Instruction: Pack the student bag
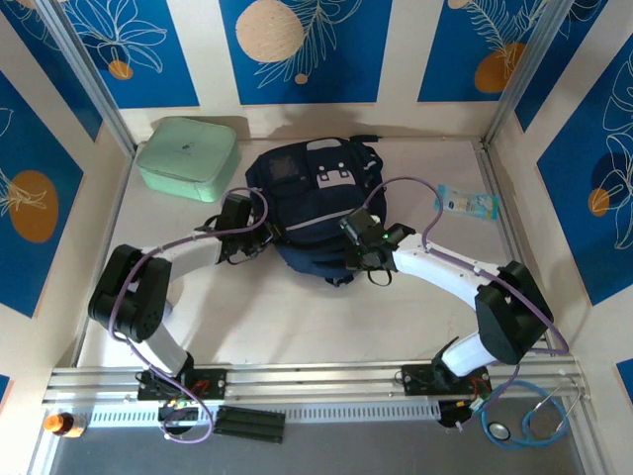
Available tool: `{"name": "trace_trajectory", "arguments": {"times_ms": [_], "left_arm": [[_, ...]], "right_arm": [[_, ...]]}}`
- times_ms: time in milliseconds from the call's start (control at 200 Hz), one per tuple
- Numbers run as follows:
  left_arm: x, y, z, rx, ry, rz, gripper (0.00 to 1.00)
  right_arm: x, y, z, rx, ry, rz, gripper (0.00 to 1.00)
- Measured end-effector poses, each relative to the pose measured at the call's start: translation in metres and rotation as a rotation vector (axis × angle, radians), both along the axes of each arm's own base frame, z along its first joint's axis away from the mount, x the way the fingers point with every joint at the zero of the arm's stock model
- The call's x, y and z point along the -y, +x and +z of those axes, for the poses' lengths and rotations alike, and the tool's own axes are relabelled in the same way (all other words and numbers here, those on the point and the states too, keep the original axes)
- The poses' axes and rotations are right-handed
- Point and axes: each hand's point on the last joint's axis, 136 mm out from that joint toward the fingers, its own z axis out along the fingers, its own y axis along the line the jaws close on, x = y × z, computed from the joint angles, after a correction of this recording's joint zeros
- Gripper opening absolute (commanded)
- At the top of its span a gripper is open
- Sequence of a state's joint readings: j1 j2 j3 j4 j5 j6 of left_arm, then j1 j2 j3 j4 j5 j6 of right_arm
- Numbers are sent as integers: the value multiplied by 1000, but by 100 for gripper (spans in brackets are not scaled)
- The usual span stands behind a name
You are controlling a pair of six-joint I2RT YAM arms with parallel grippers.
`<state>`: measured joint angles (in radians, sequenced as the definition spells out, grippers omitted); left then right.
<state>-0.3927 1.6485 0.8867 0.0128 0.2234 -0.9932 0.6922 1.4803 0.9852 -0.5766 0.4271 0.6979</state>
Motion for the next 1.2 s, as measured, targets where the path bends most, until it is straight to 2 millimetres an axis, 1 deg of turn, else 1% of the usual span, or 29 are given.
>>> {"name": "trace_trajectory", "arguments": {"times_ms": [50, 185, 255, 305, 380, 485, 565, 620, 670, 770, 840, 895, 1025, 1200], "left_arm": [[-5, 4, -1, 9, 26, 6, 26], [-23, 12, -4, 22, 70, 32, 46], [-33, 14, -5, 20, 95, 44, 54], [-38, 12, -3, 15, 108, 56, 58], [-43, 9, 8, 31, 115, 65, 61], [-46, 2, 36, 75, 93, 84, 67], [-46, -7, 51, 93, 63, 102, 67], [-44, -14, 54, 84, 46, 109, 67], [-41, -21, 52, 62, 34, 118, 65], [-36, -37, 37, -24, 28, 131, 60], [-36, -44, 30, -68, 32, 153, 57], [-37, -46, 28, -87, 30, 178, 55], [-38, -46, 24, -106, 23, 210, 54], [-33, -43, 6, -160, 41, 216, 52]], "right_arm": [[-7, 0, 1, 0, 22, 25, 0], [-34, 0, 5, 13, 102, 110, 0], [-48, 1, 4, 12, 129, 152, 0], [-59, 3, 4, 12, 147, 180, 0], [-79, 8, 6, 18, 173, 225, 0], [-108, 10, 10, 28, 211, 296, 0], [-128, 9, 12, 31, 242, 344, 0], [-139, 9, 13, 32, 262, 369, 0], [-149, 8, 14, 28, 281, 393, 0], [-163, 6, 14, 27, 305, 430, 0], [-168, 4, 13, 20, 315, 448, 0], [-171, 1, 11, 14, 319, 460, 0], [-176, -3, 10, 6, 329, 477, 0], [-179, -5, 11, 10, 331, 491, 0]]}}
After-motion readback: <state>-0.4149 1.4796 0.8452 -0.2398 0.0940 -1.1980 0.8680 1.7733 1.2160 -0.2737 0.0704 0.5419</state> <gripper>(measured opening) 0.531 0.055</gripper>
